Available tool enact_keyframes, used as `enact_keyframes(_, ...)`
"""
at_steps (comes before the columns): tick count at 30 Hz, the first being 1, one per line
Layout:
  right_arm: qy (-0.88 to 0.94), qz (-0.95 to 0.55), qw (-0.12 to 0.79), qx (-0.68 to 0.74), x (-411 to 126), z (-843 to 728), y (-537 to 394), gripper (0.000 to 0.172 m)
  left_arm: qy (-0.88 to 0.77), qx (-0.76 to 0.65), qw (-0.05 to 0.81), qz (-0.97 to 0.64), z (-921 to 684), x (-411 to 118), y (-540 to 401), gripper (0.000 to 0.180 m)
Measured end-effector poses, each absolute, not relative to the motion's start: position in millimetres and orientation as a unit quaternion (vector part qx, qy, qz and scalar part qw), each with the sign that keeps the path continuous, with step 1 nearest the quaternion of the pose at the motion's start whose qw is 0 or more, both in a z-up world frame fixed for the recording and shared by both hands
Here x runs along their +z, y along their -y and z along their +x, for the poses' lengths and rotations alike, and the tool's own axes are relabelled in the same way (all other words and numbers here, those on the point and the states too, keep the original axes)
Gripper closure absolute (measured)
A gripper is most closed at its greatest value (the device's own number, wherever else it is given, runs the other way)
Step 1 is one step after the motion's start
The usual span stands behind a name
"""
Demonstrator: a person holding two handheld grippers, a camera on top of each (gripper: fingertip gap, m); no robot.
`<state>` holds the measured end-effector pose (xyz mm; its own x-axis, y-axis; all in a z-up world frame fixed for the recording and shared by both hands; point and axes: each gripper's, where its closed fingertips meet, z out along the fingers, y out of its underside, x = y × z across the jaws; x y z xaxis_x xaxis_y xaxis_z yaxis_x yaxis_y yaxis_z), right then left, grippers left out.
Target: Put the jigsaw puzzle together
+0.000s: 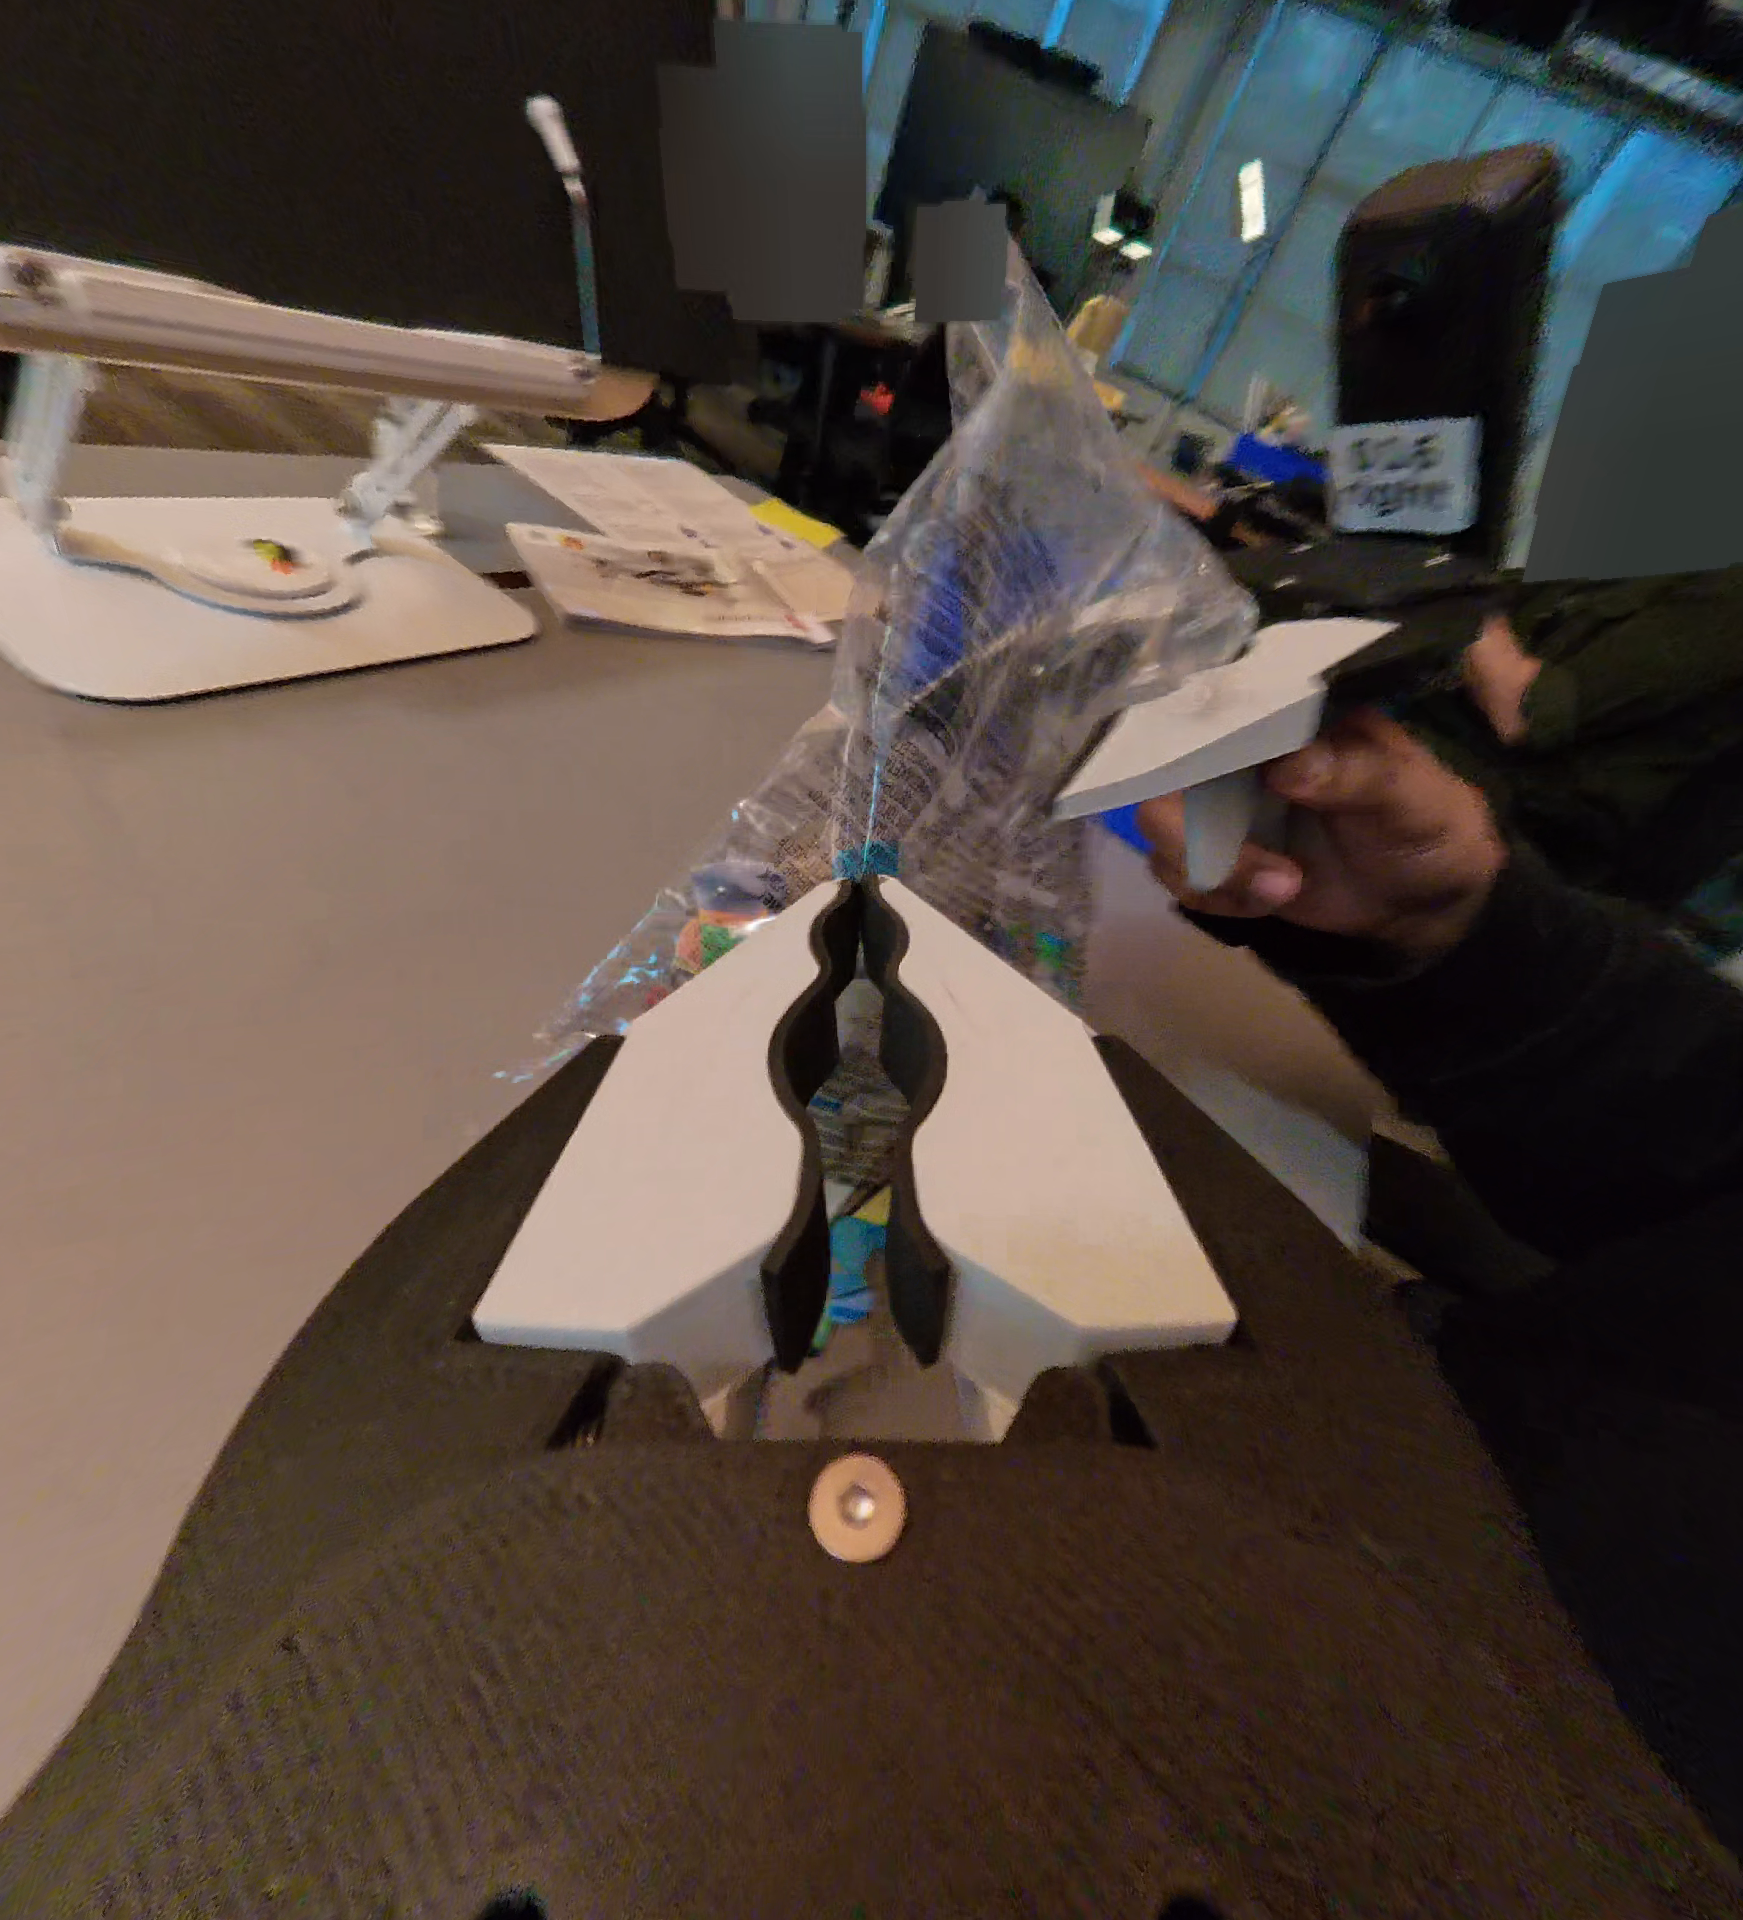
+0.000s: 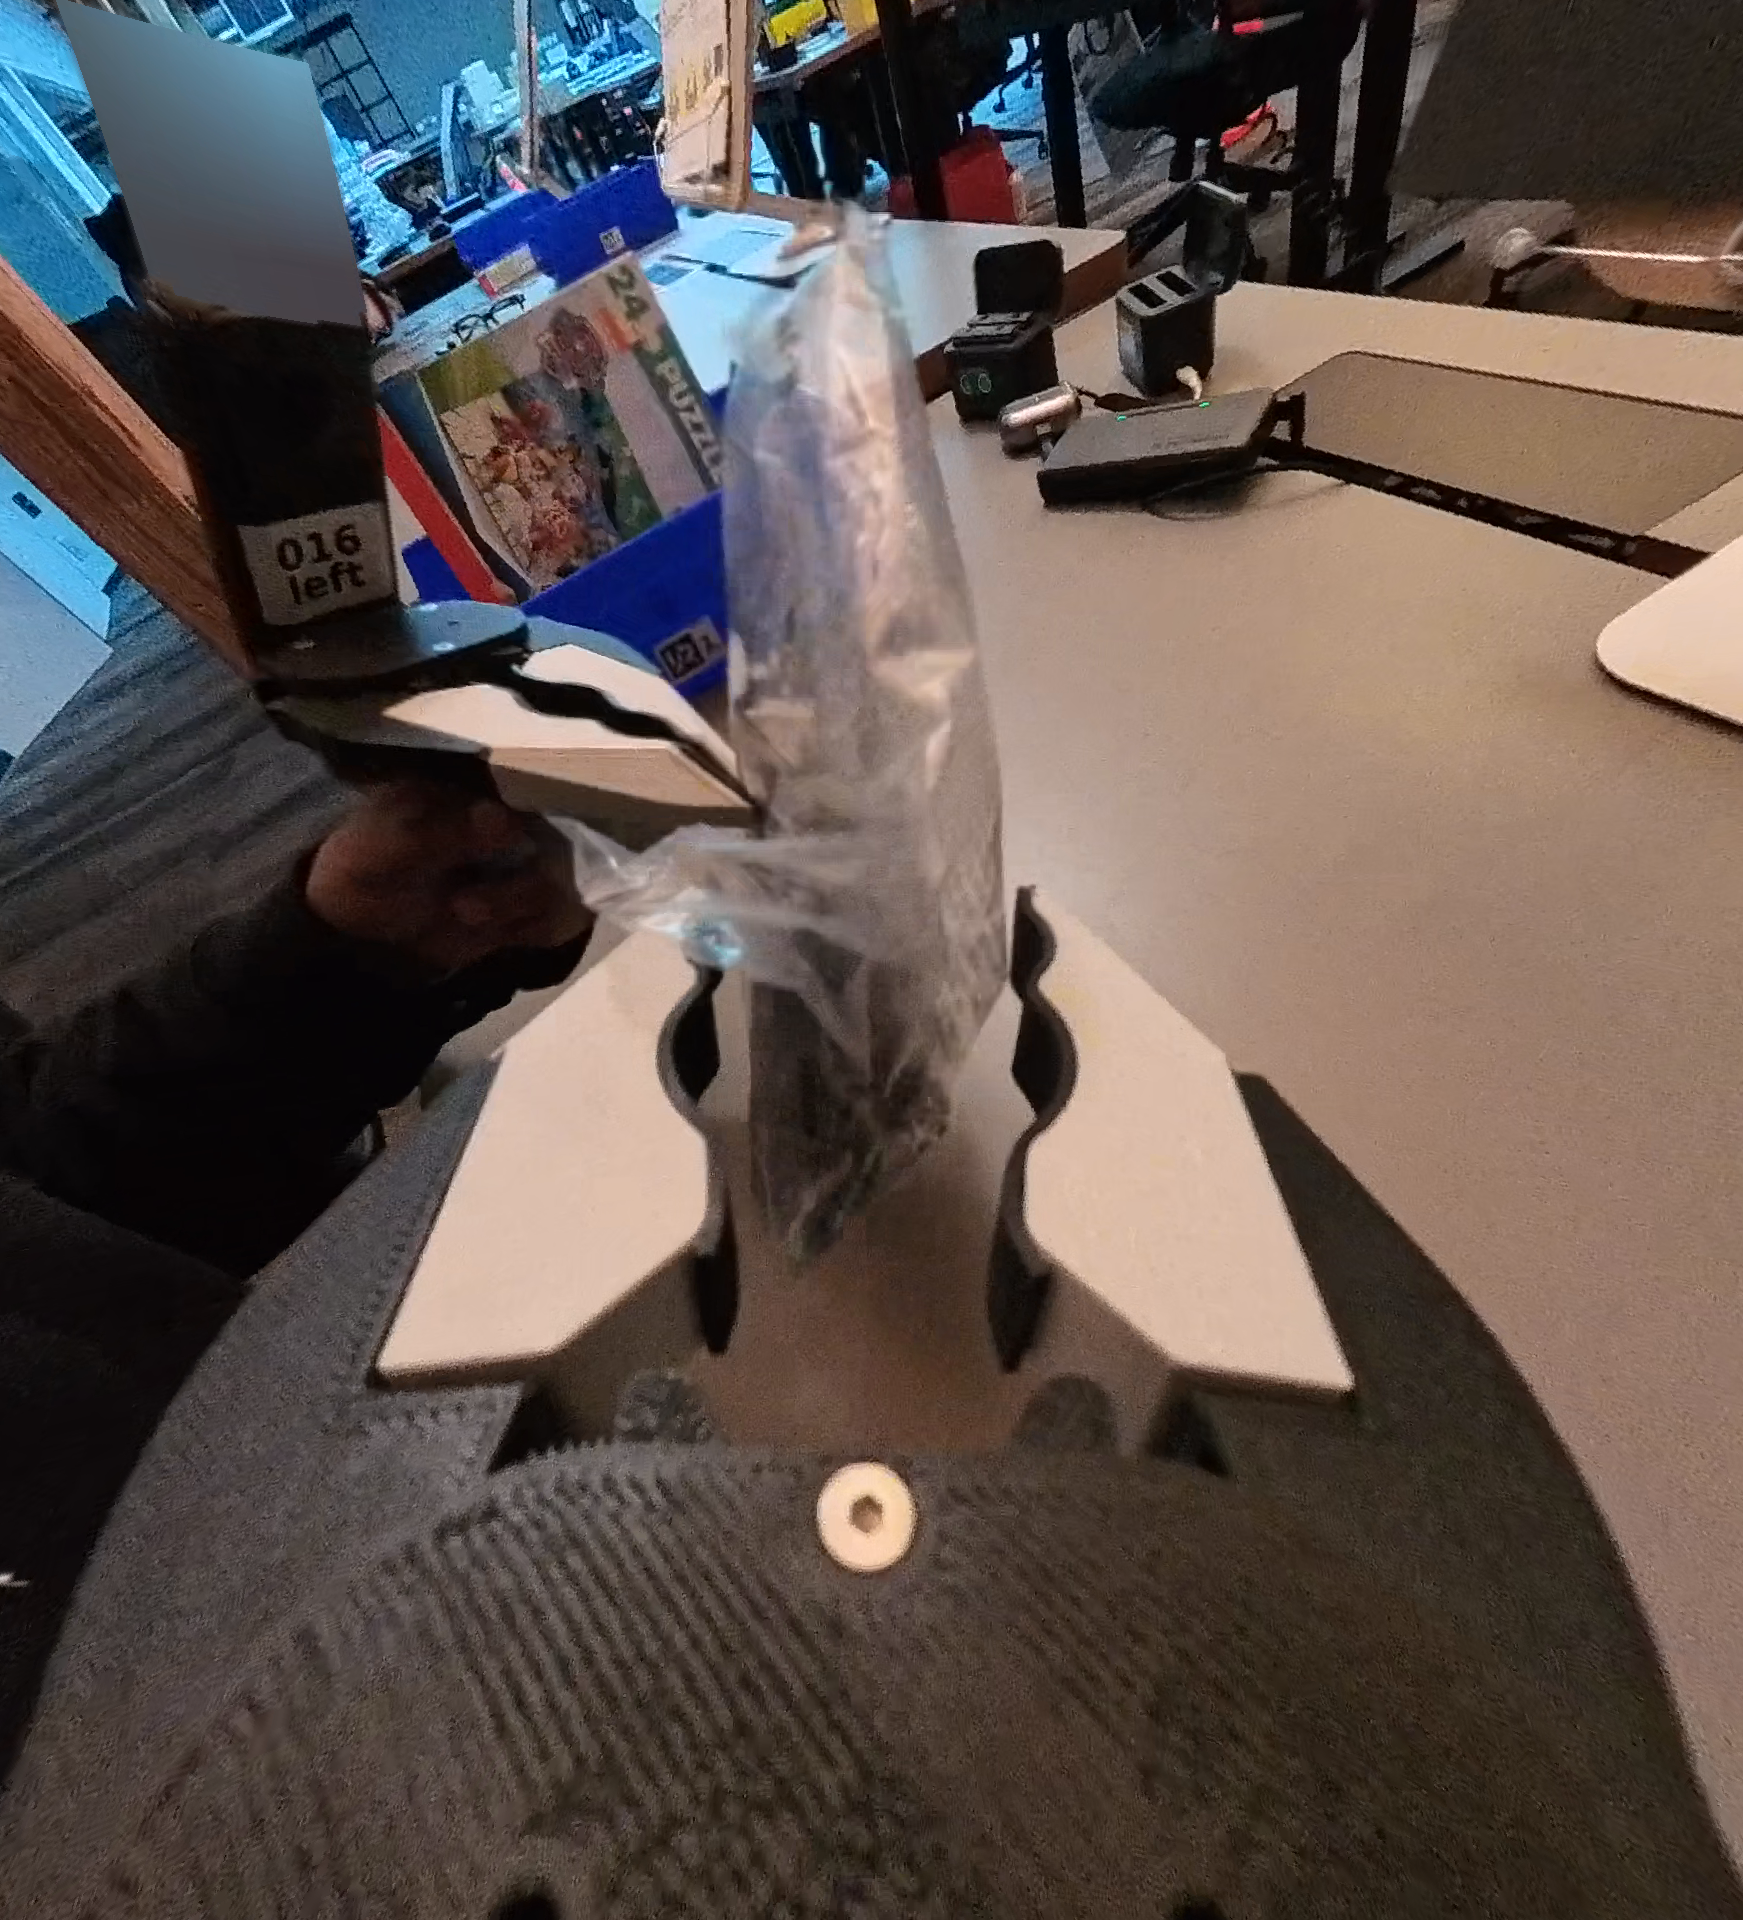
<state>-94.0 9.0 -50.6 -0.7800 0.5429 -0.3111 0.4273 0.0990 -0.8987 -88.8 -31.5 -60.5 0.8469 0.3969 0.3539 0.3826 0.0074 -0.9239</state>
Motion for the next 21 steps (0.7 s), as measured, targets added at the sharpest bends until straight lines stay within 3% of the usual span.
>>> enact_keyframes(13, 0.732, -0.296, 0.14, 0.598, -22, -99, -10, 0.17, 0.297, 0.012, 0.648, -0.701, -92, -60, 24, 0.18)
enact_keyframes(17, 0.735, -0.295, 0.163, 0.588, -18, -98, -7, 0.168, 0.272, 0.008, 0.67, -0.691, -81, -33, 19, 0.18)
enact_keyframes(19, 0.735, -0.291, 0.174, 0.587, -13, -100, -7, 0.17, 0.283, 0.047, 0.647, -0.707, -96, -44, 25, 0.18)
enact_keyframes(21, 0.746, -0.297, 0.156, 0.576, -20, -101, -4, 0.164, 0.286, -0.025, 0.666, -0.688, -86, -41, 19, 0.18)
